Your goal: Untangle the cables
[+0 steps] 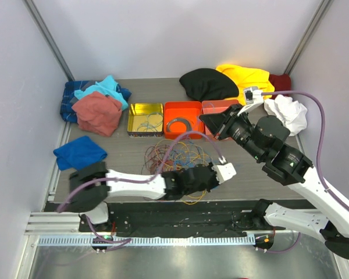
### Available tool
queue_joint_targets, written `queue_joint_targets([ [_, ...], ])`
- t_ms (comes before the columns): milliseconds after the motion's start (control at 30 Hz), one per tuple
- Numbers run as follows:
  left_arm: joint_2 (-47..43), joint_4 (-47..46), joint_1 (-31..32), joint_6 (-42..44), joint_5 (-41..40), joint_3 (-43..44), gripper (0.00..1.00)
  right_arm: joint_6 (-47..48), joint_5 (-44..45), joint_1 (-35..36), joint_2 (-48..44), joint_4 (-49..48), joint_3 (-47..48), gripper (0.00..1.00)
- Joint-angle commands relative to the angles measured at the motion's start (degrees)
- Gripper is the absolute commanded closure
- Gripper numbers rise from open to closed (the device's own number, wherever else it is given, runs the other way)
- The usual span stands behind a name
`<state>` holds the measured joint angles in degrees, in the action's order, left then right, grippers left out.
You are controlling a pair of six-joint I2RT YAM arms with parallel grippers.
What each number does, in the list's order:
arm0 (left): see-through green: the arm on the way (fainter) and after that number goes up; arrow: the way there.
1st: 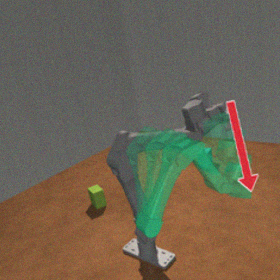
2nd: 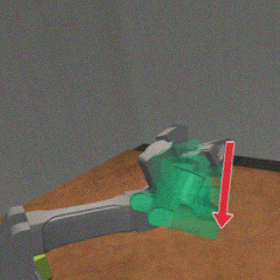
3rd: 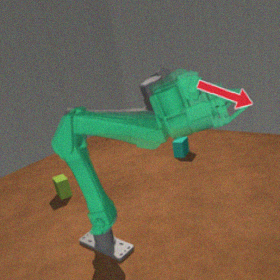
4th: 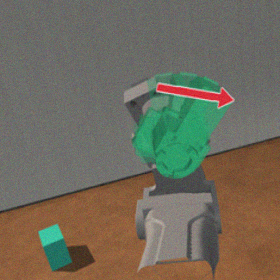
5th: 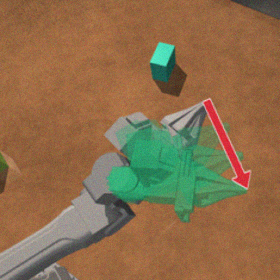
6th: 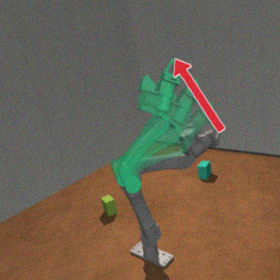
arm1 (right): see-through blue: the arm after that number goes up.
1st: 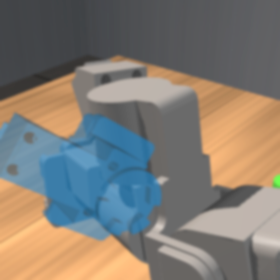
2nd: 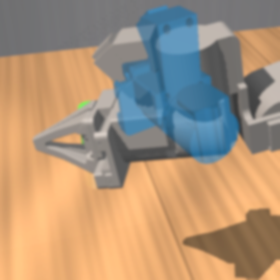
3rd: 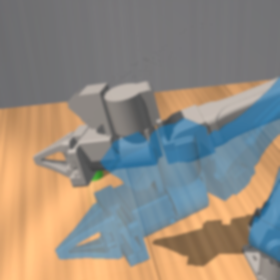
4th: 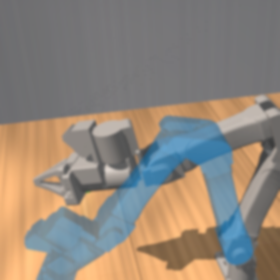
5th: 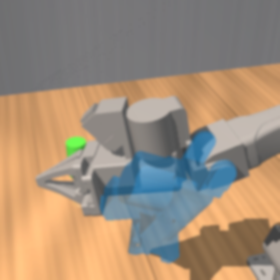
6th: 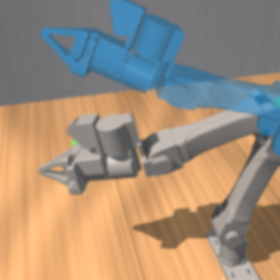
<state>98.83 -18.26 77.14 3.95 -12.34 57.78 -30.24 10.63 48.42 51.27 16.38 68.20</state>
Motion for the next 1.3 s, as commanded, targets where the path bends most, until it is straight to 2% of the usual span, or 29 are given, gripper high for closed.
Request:
queue_joint_targets([
  [0, -15.92, 1.64, 0.38, -5.94, -7.05, -2.75, 1.00, 1.14, 1.84, 0.36, -1.87, -0.65, -0.87, 0.99],
  [33, -21.60, 3.74, 0.38, -7.27, -8.91, -3.19, 1.00, 1.23, 2.89, 0.36, -2.57, -0.48, -1.40, 0.99],
  [100, -26.82, 7.52, 0.29, -10.18, -14.43, -4.07, 1.00, 1.06, 4.39, 0.27, -3.36, -0.56, -3.59, 0.99],
  [133, -32.50, 7.97, 0.11, -10.71, -15.60, -5.03, 1.00, 0.97, 5.35, 0.35, -4.15, -0.47, -4.30, 0.99],
  [233, -41.57, 7.89, -0.06, -12.38, -19.21, -9.25, 1.00, -0.08, 5.63, 0.35, -4.51, -1.09, -6.76, 0.99],
  [467, -49.86, 6.14, -0.50, -13.61, -22.99, -15.14, 1.00, -2.54, 1.07, 0.35, -2.58, -4.25, -8.96, 0.99],
  [600, -49.61, 0.96, -2.26, -15.89, -21.86, -17.43, 1.00, -5.52, -4.38, 0.27, -1.78, -8.72, -10.72, 0.99],
  [800, -45.13, -2.65, -8.66, -19.41, -17.90, -17.43, 0.95, -8.60, -13.17, 0.27, -1.26, -13.30, -11.52, 0.99],
  [900, -44.16, -3.36, -12.09, -21.60, -17.28, -17.79, 0.99, -9.22, -15.98, 0.35, -1.60, -13.66, -10.99, 0.99],
  [1033, -43.89, -0.99, -17.89, -26.00, -18.78, -16.65, 1.00, -8.26, -16.70, 0.27, -2.31, -12.61, -10.29, 0.99],
  [1167, -43.46, -1.34, -24.66, -28.20, -8.78, -14.45, 1.00, -7.64, -17.57, 0.35, -2.31, -11.99, -10.46, 0.99],
  [1267, -41.61, -0.72, -25.72, -29.07, -4.98, -12.52, 1.00, -8.08, -20.29, 0.27, -1.96, -13.65, -10.99, 0.99],
])
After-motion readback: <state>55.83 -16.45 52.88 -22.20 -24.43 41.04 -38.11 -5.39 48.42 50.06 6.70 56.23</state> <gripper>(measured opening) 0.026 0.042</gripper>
